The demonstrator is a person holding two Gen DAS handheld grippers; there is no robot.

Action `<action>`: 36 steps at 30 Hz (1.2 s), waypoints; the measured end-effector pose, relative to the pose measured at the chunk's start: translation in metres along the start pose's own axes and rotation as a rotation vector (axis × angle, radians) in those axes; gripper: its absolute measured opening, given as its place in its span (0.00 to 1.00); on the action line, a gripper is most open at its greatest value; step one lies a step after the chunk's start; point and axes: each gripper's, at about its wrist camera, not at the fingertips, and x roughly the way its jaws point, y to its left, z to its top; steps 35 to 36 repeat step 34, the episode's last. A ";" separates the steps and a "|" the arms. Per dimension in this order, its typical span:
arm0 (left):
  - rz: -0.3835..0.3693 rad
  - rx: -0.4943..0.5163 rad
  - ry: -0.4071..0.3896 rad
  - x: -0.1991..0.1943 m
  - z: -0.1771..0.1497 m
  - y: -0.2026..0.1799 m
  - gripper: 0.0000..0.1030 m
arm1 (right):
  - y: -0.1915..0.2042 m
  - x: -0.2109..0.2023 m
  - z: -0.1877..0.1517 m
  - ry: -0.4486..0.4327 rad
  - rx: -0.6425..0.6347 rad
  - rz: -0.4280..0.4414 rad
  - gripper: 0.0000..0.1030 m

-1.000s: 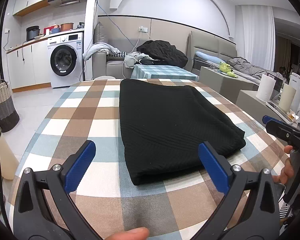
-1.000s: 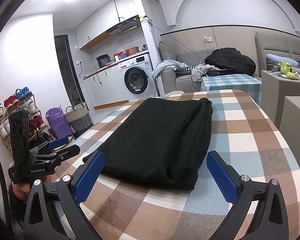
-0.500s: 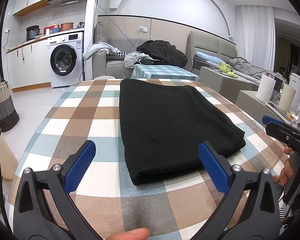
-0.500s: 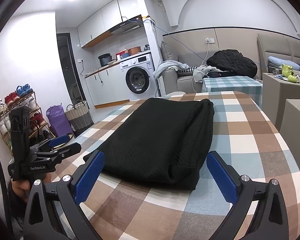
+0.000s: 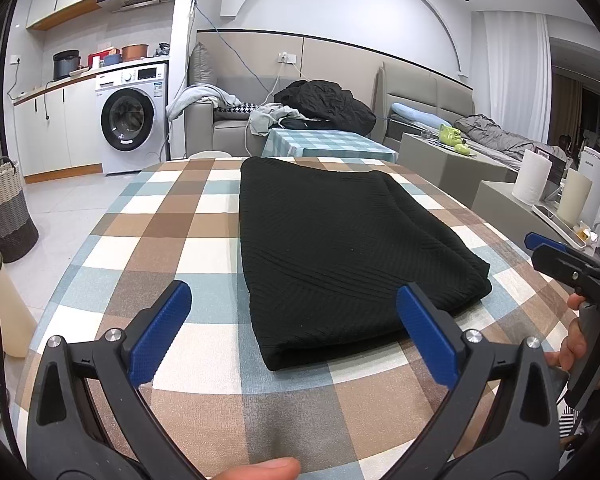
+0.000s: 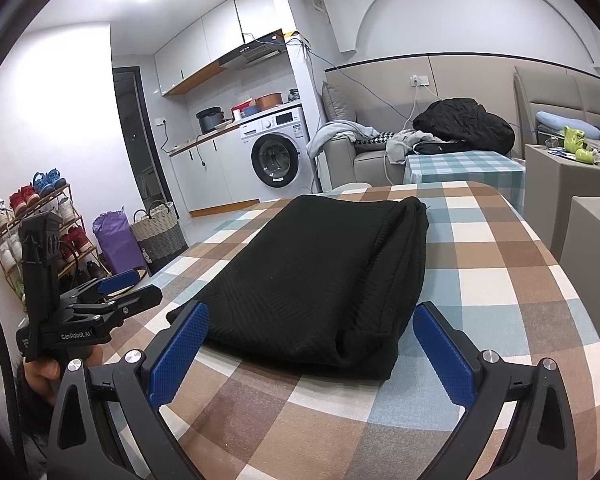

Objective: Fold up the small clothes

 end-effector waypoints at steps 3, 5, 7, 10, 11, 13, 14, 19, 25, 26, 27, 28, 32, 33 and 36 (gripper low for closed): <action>0.001 -0.001 0.001 0.000 0.000 0.000 0.99 | 0.000 0.000 0.000 0.000 0.000 0.000 1.00; 0.002 -0.003 0.001 0.000 0.000 0.000 0.99 | 0.000 0.000 0.000 0.000 -0.001 -0.001 1.00; 0.000 -0.003 0.001 0.000 0.000 0.001 0.99 | 0.001 0.000 -0.001 -0.002 -0.003 0.001 1.00; 0.000 -0.002 0.001 0.000 0.000 0.001 0.99 | 0.001 0.000 -0.001 -0.001 -0.006 0.003 1.00; 0.001 -0.002 0.000 0.000 0.000 0.001 0.99 | 0.001 0.000 -0.001 0.000 -0.006 0.003 1.00; 0.000 -0.001 0.001 0.000 0.000 0.001 0.99 | 0.001 0.000 -0.002 0.001 -0.006 0.002 1.00; 0.001 -0.001 0.001 0.000 0.000 0.001 0.99 | 0.001 0.000 -0.002 0.000 -0.006 0.003 1.00; 0.001 -0.005 0.003 0.000 0.000 0.001 0.99 | 0.001 0.000 -0.002 0.001 -0.005 0.003 1.00; -0.002 -0.006 0.010 0.000 -0.001 -0.001 0.99 | 0.000 0.002 -0.002 0.011 -0.007 0.006 1.00; -0.003 -0.004 0.011 0.000 -0.002 -0.002 0.99 | 0.000 0.003 -0.001 0.013 -0.010 0.005 1.00; -0.002 -0.004 0.011 0.000 -0.001 -0.002 0.99 | 0.000 0.004 -0.001 0.015 -0.013 0.004 1.00; -0.003 -0.005 0.010 0.001 -0.001 -0.002 0.99 | 0.001 0.005 -0.001 0.020 -0.018 0.002 1.00; -0.002 -0.012 0.015 0.002 0.000 -0.001 0.99 | 0.001 0.007 -0.002 0.032 -0.027 0.004 1.00; -0.004 -0.015 0.015 0.002 0.000 -0.001 0.99 | 0.000 0.007 -0.002 0.033 -0.028 0.005 1.00; -0.002 -0.013 0.017 0.003 0.000 -0.001 0.99 | 0.000 0.008 -0.002 0.035 -0.025 0.004 1.00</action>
